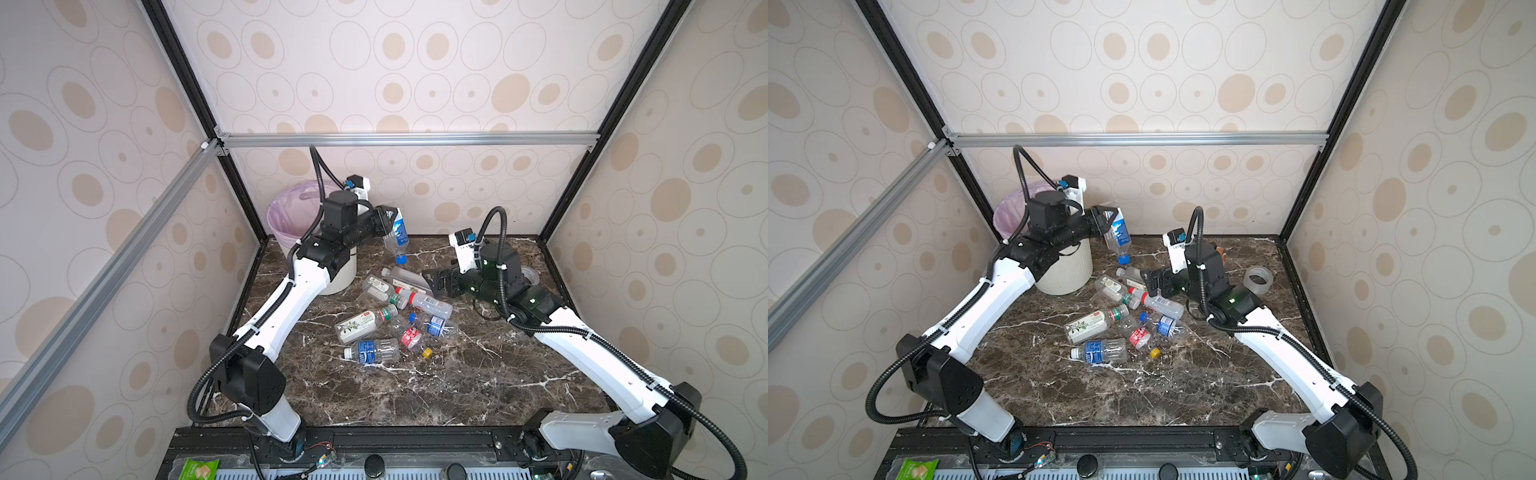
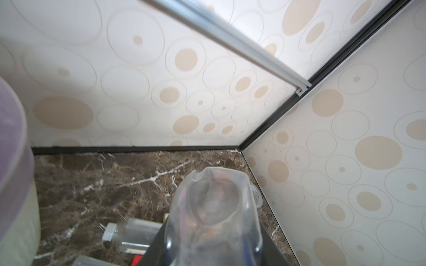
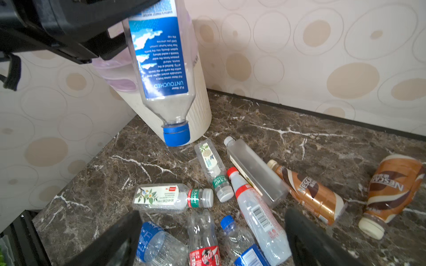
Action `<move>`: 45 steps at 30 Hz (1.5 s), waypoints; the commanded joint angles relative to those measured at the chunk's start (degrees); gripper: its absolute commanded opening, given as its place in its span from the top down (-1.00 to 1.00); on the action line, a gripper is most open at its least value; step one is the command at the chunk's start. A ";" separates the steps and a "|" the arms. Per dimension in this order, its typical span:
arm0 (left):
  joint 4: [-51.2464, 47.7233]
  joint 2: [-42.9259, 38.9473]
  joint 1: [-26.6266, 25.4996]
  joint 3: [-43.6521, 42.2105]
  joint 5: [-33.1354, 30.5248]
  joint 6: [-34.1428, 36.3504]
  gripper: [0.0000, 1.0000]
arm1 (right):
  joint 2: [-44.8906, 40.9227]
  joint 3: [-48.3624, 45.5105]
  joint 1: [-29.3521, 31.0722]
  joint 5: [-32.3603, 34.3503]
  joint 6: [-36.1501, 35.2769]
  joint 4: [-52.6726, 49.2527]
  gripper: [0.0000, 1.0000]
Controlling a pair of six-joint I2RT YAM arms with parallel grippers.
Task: Throw the plastic bottles in the bin
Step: 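Carry the water bottle over the bin with the left gripper while the right releases, then open the left gripper to drop the water bottle into the bin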
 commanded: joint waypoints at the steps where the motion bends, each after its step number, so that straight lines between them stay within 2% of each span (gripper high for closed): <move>1: -6.09 1.45 2.16 8.27 -3.97 5.74 0.16 | 2.30 4.80 1.71 -0.60 -1.75 0.69 -0.99; 8: -10.37 2.83 6.13 20.74 -13.48 14.37 0.17 | 7.38 15.26 4.95 -1.59 -4.62 0.96 -0.99; 10: -8.68 1.72 6.90 20.83 -17.65 16.84 0.18 | 8.98 18.57 5.39 -3.42 -5.54 0.16 -0.99; 14: -4.18 -0.75 8.56 19.82 -22.43 21.00 0.17 | 12.26 25.05 6.30 -3.06 -6.32 -1.55 -0.99; 20: 0.24 -3.13 9.68 20.93 -24.79 26.72 0.17 | 16.11 34.00 6.90 -3.56 -7.23 -4.16 -0.99; 25: 6.02 -6.90 9.78 21.00 -26.43 30.98 0.15 | 16.72 35.01 6.88 -3.65 -7.16 -3.78 -0.99; 30: 14.36 -10.49 9.87 16.39 -29.14 34.49 0.16 | 17.18 33.50 6.85 -3.61 -6.64 -3.09 -0.99; 35: 15.29 -9.77 10.82 13.14 -29.04 33.00 0.14 | 17.38 32.52 6.85 -3.52 -6.10 -2.97 -0.99; 37: 13.66 -8.20 12.68 11.48 -27.46 29.67 0.14 | 17.40 32.39 6.86 -3.53 -6.03 -3.06 -1.00; 39: 8.67 -5.23 16.10 10.34 -23.94 22.81 0.12 | 17.20 32.21 6.84 -3.37 -5.94 -3.23 -0.99; 40: 5.74 -3.58 17.32 10.41 -22.03 20.12 -0.01 | 17.09 32.10 6.92 -3.37 -5.85 -3.24 -0.99; 41: 2.00 -1.78 18.22 10.65 -20.58 18.26 -0.31 | 17.00 32.07 6.84 -3.34 -5.75 -3.31 -0.99; 42: -1.45 -0.33 18.38 11.45 -21.01 17.52 -0.71 | 16.83 32.12 6.88 -3.51 -5.67 -3.53 -0.99; 43: -2.66 -0.09 18.39 11.32 -20.49 17.22 -0.97 | 16.66 32.05 6.85 -3.52 -5.72 -3.67 -1.00; 45: 1.20 -3.30 18.30 7.07 -18.13 17.19 -0.98 | 16.28 31.99 6.92 -3.44 -5.93 -4.15 -0.99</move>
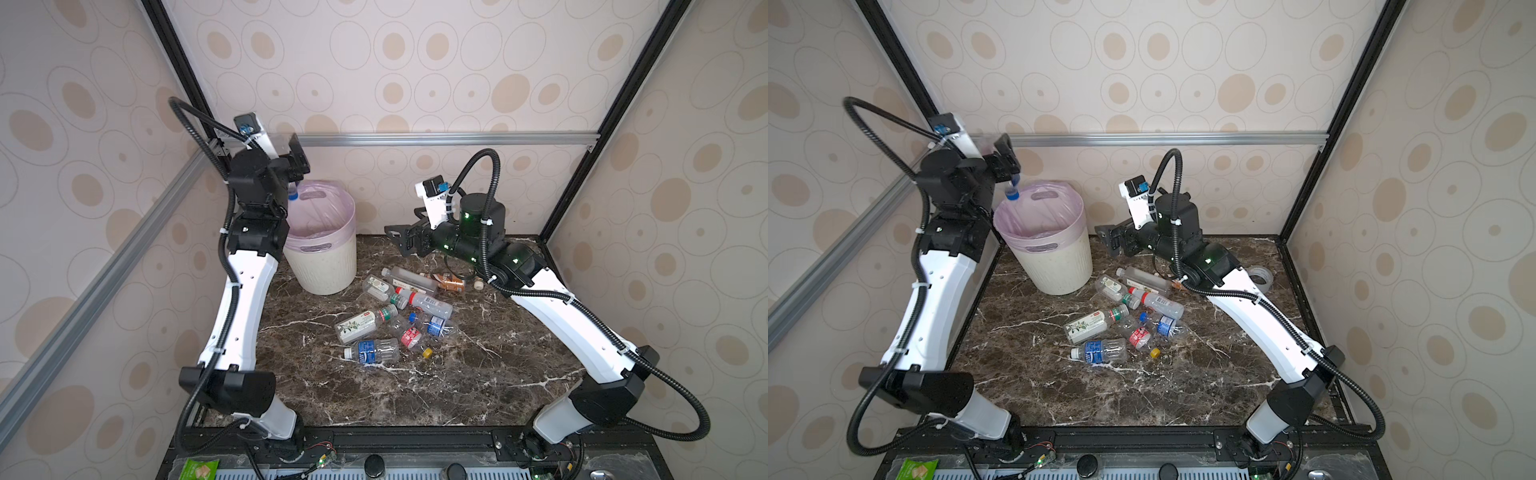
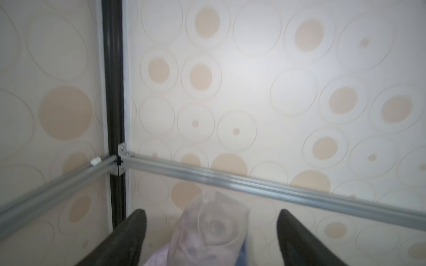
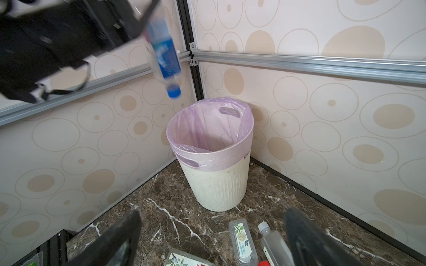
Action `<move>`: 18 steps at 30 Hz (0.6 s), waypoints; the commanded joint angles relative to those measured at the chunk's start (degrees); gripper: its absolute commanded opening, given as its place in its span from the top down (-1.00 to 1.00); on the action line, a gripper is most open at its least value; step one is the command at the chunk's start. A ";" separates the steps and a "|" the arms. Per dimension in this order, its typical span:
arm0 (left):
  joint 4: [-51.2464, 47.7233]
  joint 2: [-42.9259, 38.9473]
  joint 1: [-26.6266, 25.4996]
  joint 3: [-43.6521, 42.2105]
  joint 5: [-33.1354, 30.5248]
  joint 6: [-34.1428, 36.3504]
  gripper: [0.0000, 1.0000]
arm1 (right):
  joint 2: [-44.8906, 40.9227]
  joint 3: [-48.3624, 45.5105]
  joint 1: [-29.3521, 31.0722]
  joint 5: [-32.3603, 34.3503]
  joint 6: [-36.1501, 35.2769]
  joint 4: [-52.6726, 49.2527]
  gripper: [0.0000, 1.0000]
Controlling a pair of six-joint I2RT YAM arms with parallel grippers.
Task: Throw the plastic bottles in the bin
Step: 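Open the left gripper to drop the water bottle into the bin, then move both grippers back over the bottle pile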
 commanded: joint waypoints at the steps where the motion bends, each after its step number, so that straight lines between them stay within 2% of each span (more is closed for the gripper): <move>1: -1.57 -4.18 0.00 -4.98 4.87 -3.97 -0.98 | -0.95 -0.58 0.49 -0.10 -0.06 -1.06 -0.99; 3: 1.05 -7.11 -0.02 -7.10 4.82 -4.09 -0.98 | -1.24 -0.64 0.44 0.00 0.18 -1.09 -0.99; 8: -1.21 -7.28 -0.10 -4.88 6.21 -5.18 -0.98 | -1.67 -2.01 0.41 -0.05 1.09 0.44 -0.99; 18: 0.97 -9.18 -1.16 -10.68 7.88 -7.73 -0.98 | -1.96 -3.29 0.44 1.20 0.77 -0.14 -0.99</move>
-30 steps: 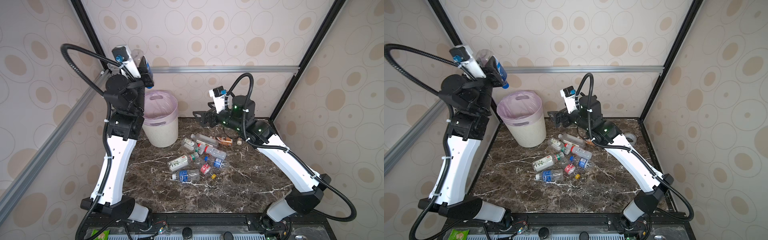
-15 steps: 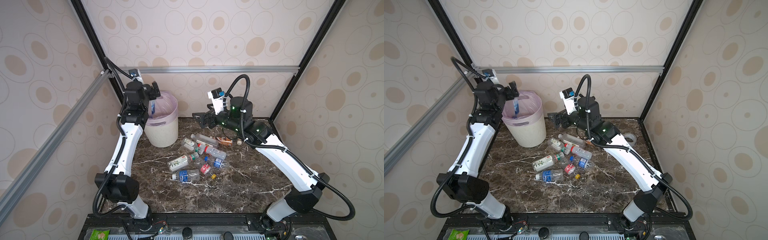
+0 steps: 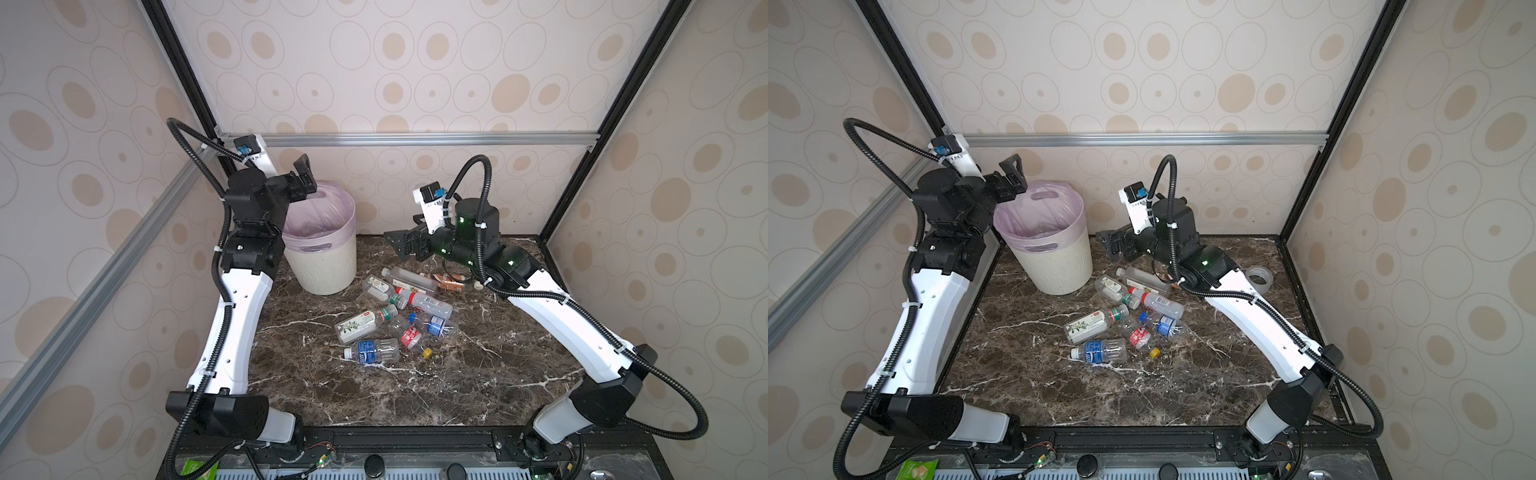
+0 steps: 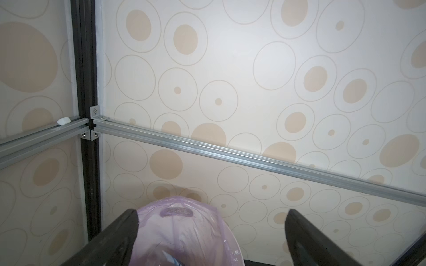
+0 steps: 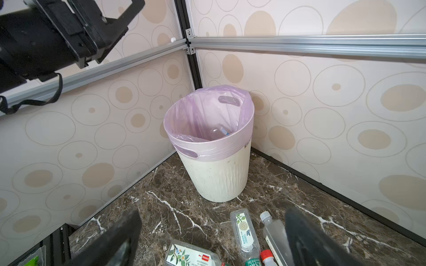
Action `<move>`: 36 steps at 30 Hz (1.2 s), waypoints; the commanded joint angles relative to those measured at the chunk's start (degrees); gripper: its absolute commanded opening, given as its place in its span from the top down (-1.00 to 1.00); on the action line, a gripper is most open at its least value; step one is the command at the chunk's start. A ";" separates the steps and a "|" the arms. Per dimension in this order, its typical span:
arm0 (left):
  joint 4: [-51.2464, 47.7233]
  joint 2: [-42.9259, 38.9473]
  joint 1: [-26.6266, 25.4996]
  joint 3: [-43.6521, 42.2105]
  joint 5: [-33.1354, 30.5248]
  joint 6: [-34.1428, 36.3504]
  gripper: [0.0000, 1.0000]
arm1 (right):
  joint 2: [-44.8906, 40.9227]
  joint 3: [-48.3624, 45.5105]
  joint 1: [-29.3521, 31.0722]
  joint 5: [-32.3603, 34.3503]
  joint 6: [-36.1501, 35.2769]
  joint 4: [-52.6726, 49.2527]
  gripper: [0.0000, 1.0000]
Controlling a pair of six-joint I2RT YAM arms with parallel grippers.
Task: Throw the plastic bottles in the bin
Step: 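Move both grippers back over the bottle pile, then lower the right gripper onto the upright-lying brown Nescafe bottle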
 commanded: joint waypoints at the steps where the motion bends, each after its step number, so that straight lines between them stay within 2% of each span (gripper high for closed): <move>1: 0.92 0.45 -1.50 -2.49 1.32 -1.62 -0.98 | -1.92 -0.71 0.44 1.51 -0.54 -0.57 -1.00; 8: 3.13 -0.68 -13.12 -9.48 -2.65 -0.25 -0.98 | -3.27 -4.32 -2.19 9.75 0.76 -5.97 -0.99; 14: 6.64 -0.92 -24.85 -15.70 -6.81 0.95 -0.98 | -7.46 -14.58 -13.27 11.54 6.61 -8.17 -1.00; 18: 11.89 0.05 -31.16 -21.71 -8.25 -0.65 -0.98 | -6.62 -17.84 -21.68 12.89 10.24 -12.14 -0.99; 21: 14.28 2.32 -34.82 -23.96 -9.06 -0.96 -0.98 | -5.82 -21.27 -26.98 12.32 12.07 -10.03 -0.99; 29: 13.60 11.33 -40.22 -21.56 -9.72 -0.38 -0.98 | 5.33 -18.42 -34.24 10.74 12.40 -8.91 -0.99; 36: 14.67 16.89 -41.02 -20.30 -9.12 -0.74 -0.98 | 15.70 -13.38 -37.71 6.98 12.40 -7.67 -1.00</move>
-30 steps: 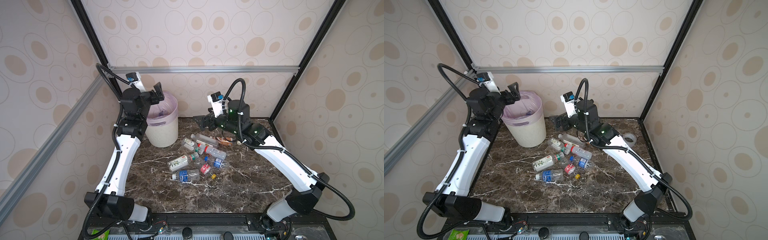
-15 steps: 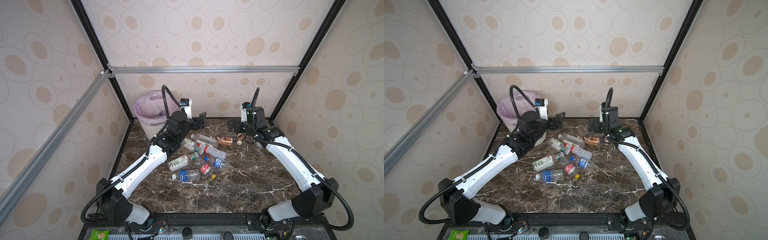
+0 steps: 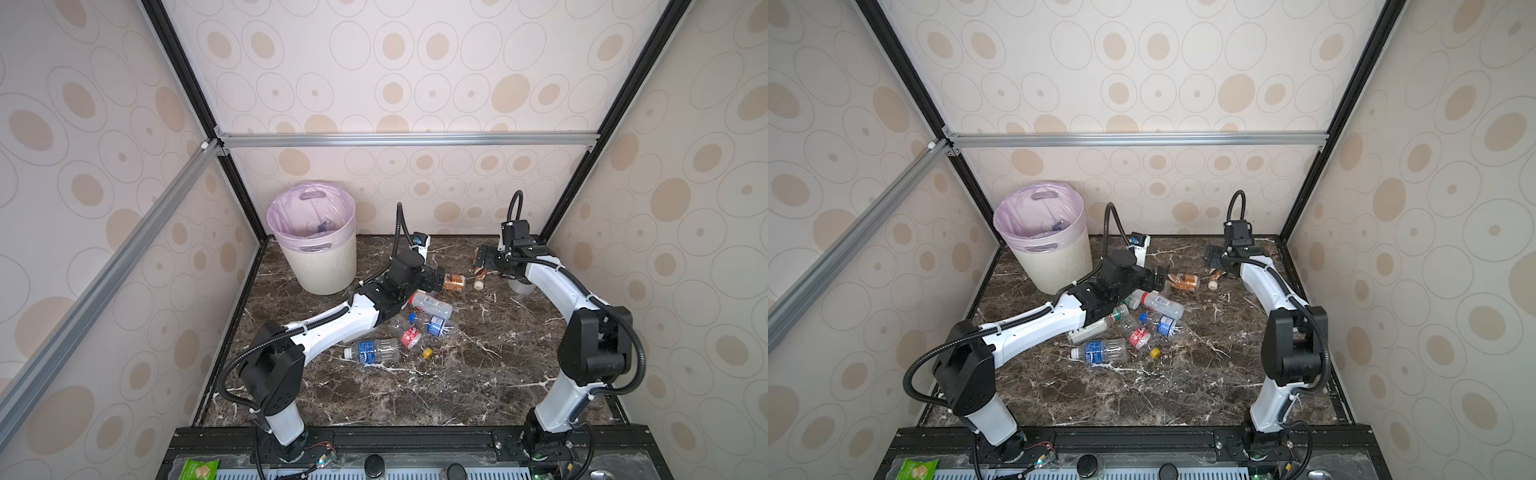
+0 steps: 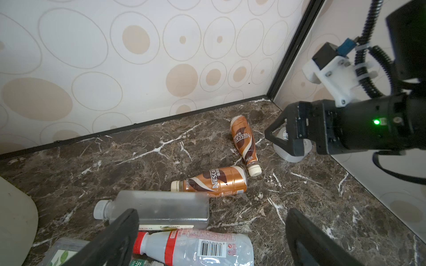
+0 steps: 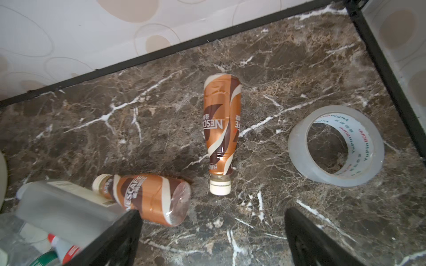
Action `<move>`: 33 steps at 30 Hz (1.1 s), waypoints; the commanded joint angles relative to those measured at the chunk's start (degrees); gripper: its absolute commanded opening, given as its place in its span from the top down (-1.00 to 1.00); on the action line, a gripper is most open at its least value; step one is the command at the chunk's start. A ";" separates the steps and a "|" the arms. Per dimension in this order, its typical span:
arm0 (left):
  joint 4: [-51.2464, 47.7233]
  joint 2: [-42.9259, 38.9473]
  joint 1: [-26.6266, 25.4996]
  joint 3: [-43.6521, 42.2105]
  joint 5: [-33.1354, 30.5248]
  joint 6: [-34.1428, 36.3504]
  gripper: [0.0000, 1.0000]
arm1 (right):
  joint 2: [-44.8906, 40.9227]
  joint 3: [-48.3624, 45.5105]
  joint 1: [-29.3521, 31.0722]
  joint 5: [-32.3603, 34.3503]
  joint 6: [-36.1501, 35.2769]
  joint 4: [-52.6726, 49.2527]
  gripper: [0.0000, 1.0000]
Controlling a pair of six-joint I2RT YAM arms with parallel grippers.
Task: Throw the plastic bottles in the bin
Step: 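Lower the right gripper onto the upright-lying brown Nescafe bottle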
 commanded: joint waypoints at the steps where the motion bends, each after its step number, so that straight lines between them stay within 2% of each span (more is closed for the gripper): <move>1: 2.20 1.88 -0.53 3.66 -0.72 -0.33 -0.98 | 3.12 3.91 -0.96 -1.80 0.41 0.67 -0.99; 11: 0.07 11.44 -0.50 10.25 -2.06 -0.08 -0.98 | 17.38 15.16 -1.72 -3.16 -0.18 -2.15 -0.99; 16: -3.05 15.95 -0.51 15.85 -2.74 0.91 -0.98 | 23.91 21.97 -1.66 -1.68 -0.59 -5.49 -0.96; 27: -3.45 18.86 -0.06 18.19 -3.89 -2.38 -0.98 | 32.13 29.87 -1.72 -1.40 -1.10 -10.39 -0.50; 31: -4.27 18.72 1.02 17.99 -1.07 -5.22 -0.98 | 32.31 30.19 -1.93 -1.58 -1.58 -11.74 -0.15; 33: -4.86 18.14 1.32 17.58 -0.33 -6.15 -0.98 | 31.46 29.17 -2.05 -1.58 -1.54 -11.72 -0.08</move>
